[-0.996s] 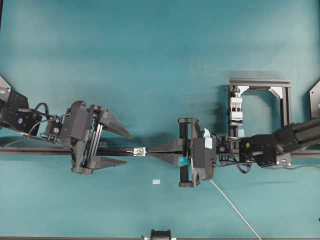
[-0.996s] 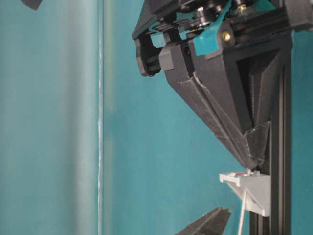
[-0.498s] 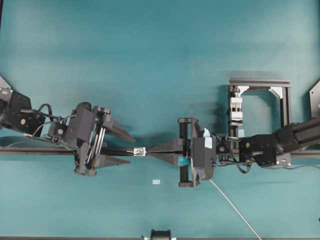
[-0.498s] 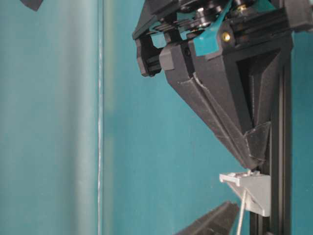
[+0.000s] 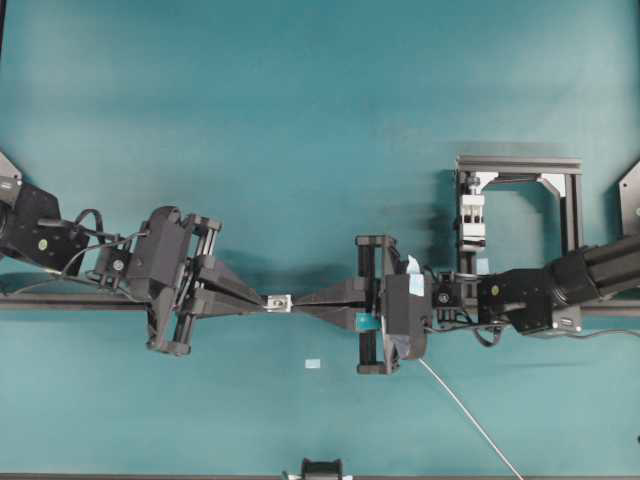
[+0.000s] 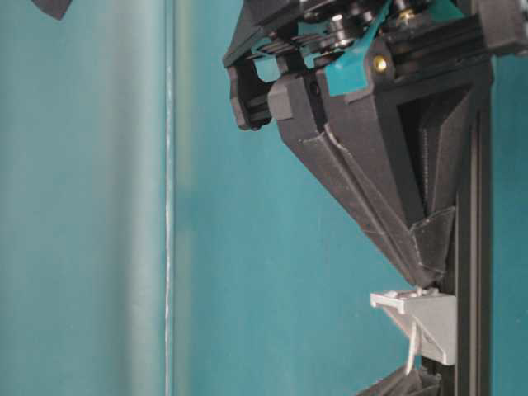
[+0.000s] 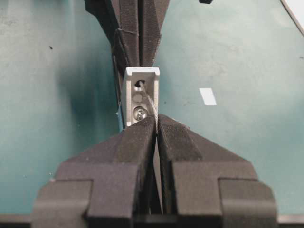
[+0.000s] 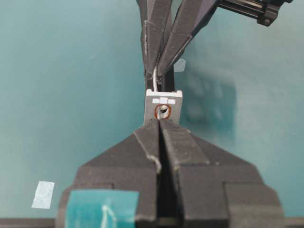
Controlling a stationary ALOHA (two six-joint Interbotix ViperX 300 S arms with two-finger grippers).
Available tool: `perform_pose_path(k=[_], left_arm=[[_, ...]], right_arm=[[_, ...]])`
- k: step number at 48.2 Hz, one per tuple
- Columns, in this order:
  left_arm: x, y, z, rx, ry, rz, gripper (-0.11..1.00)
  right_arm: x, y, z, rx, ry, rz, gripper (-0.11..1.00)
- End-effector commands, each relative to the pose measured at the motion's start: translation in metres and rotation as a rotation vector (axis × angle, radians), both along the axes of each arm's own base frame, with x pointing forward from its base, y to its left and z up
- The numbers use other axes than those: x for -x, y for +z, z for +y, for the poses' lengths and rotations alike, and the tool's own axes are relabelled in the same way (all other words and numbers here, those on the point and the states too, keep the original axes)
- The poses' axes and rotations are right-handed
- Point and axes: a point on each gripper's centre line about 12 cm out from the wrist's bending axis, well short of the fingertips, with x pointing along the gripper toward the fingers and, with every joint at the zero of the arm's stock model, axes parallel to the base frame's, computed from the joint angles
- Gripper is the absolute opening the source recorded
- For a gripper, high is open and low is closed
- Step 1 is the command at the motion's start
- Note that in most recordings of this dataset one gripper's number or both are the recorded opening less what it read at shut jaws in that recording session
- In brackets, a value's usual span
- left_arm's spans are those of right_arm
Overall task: Insert the wire into the hole on the left side and pull it with the left arm.
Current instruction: 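Close the left gripper on the wire tip past the bracket, then pull the wire leftward through the hole with the left gripper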
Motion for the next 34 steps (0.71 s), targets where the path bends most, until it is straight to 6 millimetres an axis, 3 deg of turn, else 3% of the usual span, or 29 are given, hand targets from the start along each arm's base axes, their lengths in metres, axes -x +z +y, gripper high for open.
perform_pose_path(k=[1, 25, 29, 34], left_arm=[[-0.0029, 0.0106, -0.0051, 0.009, -0.015, -0.037, -0.1], [-0.0015, 0.0091, -0.0047, 0.01, -0.014, -0.031, -0.1], [-0.0011, 0.0092, -0.0045, 0.011, -0.014, -0.03, -0.1], [-0.0005, 0.0091, -0.0044, 0.01, -0.014, -0.027, -0.1]], right_arm=[[-0.004, 0.0099, 0.0017, -0.011, 0.001, -0.029, 0.03], [-0.004, 0.0059, 0.0016, -0.018, 0.004, 0.014, 0.03], [-0.0041, 0.0072, 0.0017, -0.019, 0.004, 0.011, 0.17], [-0.0036, 0.0108, 0.0016, -0.022, 0.005, 0.005, 0.46]])
